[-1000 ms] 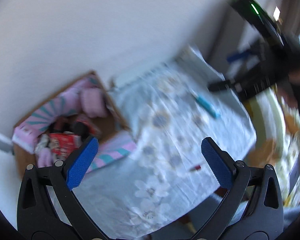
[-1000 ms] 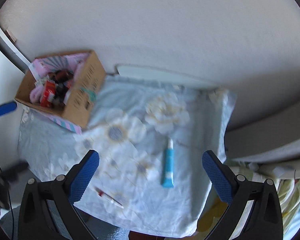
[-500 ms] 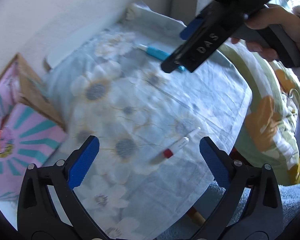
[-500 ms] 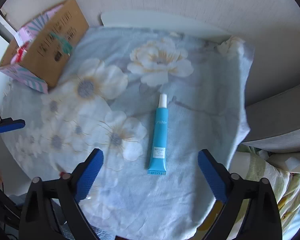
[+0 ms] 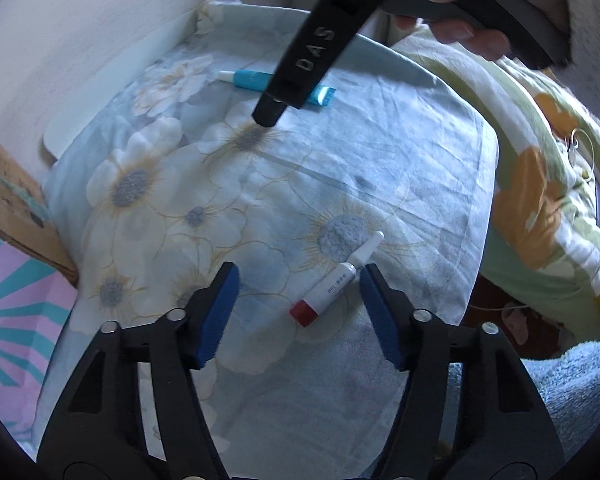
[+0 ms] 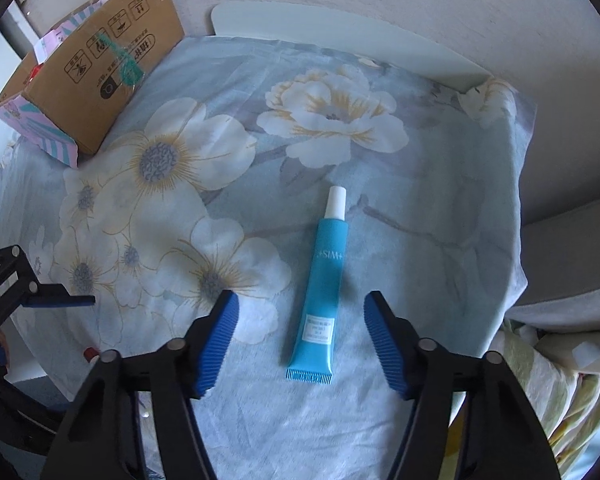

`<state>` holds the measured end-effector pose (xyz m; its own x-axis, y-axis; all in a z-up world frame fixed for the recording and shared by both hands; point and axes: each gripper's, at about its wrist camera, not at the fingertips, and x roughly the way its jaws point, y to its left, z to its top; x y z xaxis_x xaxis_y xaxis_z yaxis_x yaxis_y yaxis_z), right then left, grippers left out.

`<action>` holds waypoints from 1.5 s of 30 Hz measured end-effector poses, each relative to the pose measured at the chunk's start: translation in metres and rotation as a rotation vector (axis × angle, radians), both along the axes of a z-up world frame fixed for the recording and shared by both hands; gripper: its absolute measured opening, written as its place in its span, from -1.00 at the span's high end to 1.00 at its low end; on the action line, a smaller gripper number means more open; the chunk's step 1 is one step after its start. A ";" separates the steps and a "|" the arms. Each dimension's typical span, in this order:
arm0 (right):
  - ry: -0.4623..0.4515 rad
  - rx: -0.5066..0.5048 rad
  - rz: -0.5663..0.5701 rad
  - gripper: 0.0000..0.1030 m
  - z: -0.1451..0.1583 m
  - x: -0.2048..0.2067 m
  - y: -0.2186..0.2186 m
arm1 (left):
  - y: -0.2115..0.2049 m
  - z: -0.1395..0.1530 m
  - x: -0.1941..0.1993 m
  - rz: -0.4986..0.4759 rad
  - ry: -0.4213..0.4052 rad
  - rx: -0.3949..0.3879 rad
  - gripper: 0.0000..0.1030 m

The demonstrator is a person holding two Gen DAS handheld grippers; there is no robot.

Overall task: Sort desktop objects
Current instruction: 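Grasp the white-capped lip gloss with left gripper while right grasps blue tube, then carry the lip gloss and blue tube over the cardboard box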

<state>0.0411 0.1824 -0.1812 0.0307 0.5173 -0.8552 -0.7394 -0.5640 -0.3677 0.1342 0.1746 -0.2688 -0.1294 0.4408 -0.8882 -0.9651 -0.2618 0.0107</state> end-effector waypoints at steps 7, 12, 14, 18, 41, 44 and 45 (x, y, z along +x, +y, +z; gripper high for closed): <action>0.036 -0.013 0.002 0.06 -0.001 0.002 0.001 | 0.003 0.002 0.009 -0.083 0.015 0.003 0.40; 0.049 -0.034 0.010 0.53 0.003 0.001 -0.002 | 0.006 0.003 0.014 -0.125 0.002 -0.005 0.73; 0.044 -0.034 0.000 0.64 0.003 0.001 -0.002 | 0.007 0.003 0.013 -0.125 -0.009 -0.008 0.78; 0.064 -0.041 -0.012 0.73 0.006 0.004 -0.003 | 0.006 0.004 0.004 -0.097 -0.062 -0.005 0.80; 0.067 0.058 0.045 0.73 0.103 -0.043 -0.026 | -0.018 0.147 -0.119 0.248 -0.015 0.063 0.80; 0.057 0.095 0.080 0.73 0.111 -0.063 -0.034 | -0.040 0.167 -0.149 0.330 0.024 0.095 0.80; 0.051 0.110 0.095 0.73 0.116 -0.074 -0.033 | -0.051 0.174 -0.162 0.367 0.028 0.103 0.80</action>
<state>-0.0326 0.1496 -0.0652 -0.0649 0.6066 -0.7924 -0.7043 -0.5904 -0.3943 -0.0283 0.1233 -0.0949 -0.3187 0.4479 -0.8354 -0.8066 -0.5910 -0.0092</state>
